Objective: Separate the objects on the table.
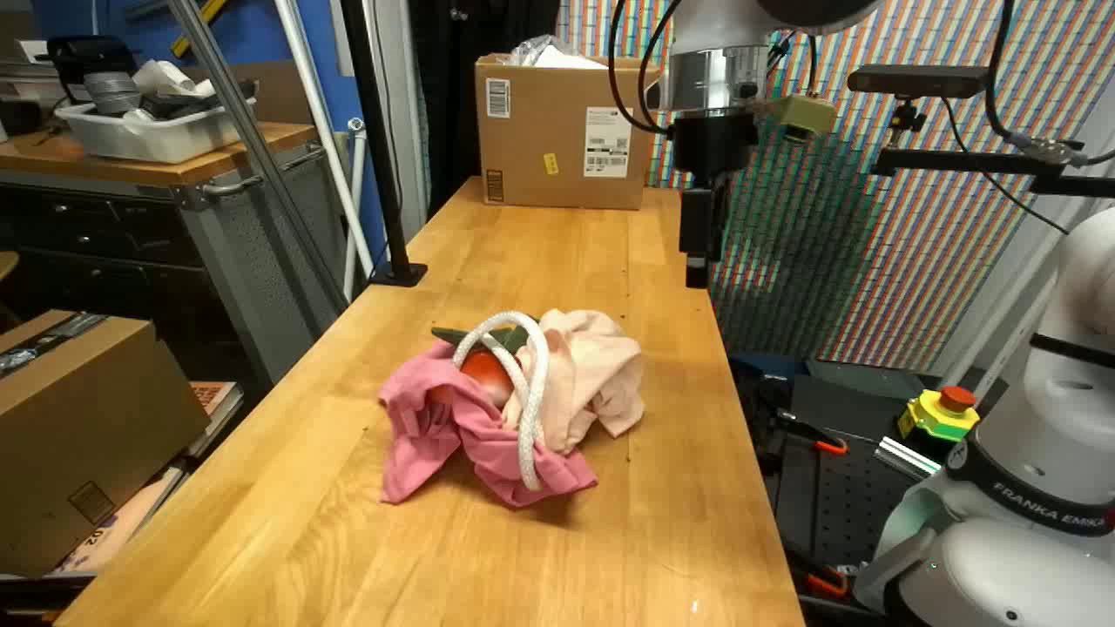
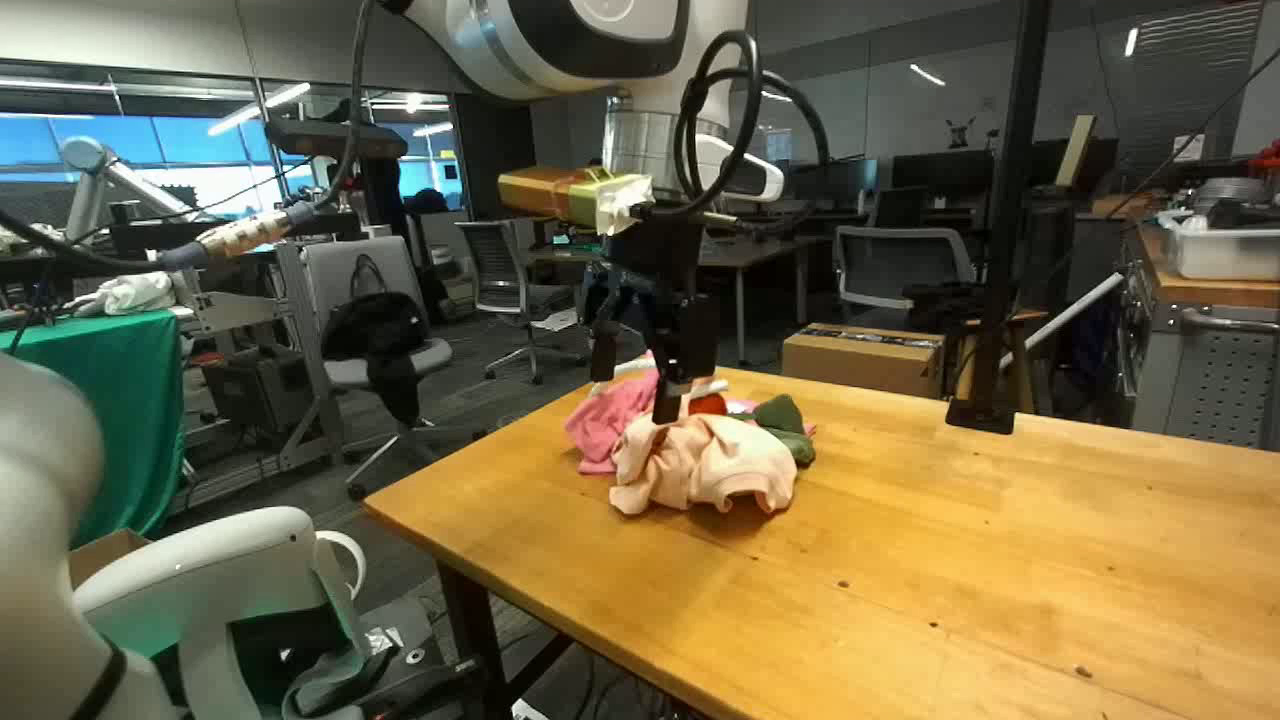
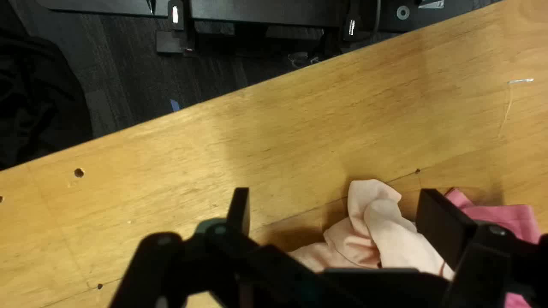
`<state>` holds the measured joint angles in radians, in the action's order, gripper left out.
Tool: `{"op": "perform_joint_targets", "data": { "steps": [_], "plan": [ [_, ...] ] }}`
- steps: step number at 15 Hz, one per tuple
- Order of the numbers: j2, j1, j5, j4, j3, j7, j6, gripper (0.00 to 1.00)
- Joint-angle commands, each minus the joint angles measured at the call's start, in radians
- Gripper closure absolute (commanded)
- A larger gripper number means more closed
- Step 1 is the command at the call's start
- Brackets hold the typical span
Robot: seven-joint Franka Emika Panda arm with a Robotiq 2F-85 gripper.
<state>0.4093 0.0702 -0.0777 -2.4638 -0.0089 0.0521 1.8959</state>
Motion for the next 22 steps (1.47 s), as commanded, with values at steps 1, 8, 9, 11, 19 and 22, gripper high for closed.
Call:
{"op": "perform_joint_targets", "data": {
  "steps": [1,8,9,11,19,22],
  "plan": [
    [0.000,-0.010,-0.003,0.005,0.009,0.003,-0.002,0.00],
    [0.001,-0.010,-0.003,0.012,0.009,0.003,-0.002,0.00],
    [0.001,-0.010,-0.003,0.012,0.009,0.003,-0.002,0.00],
    [-0.015,-0.008,0.002,0.023,0.017,-0.006,-0.001,0.00],
    [-0.121,0.019,0.033,0.122,0.108,-0.066,0.024,0.00],
    [-0.185,0.029,0.019,0.171,0.131,-0.094,0.063,0.00]
  ]
}}
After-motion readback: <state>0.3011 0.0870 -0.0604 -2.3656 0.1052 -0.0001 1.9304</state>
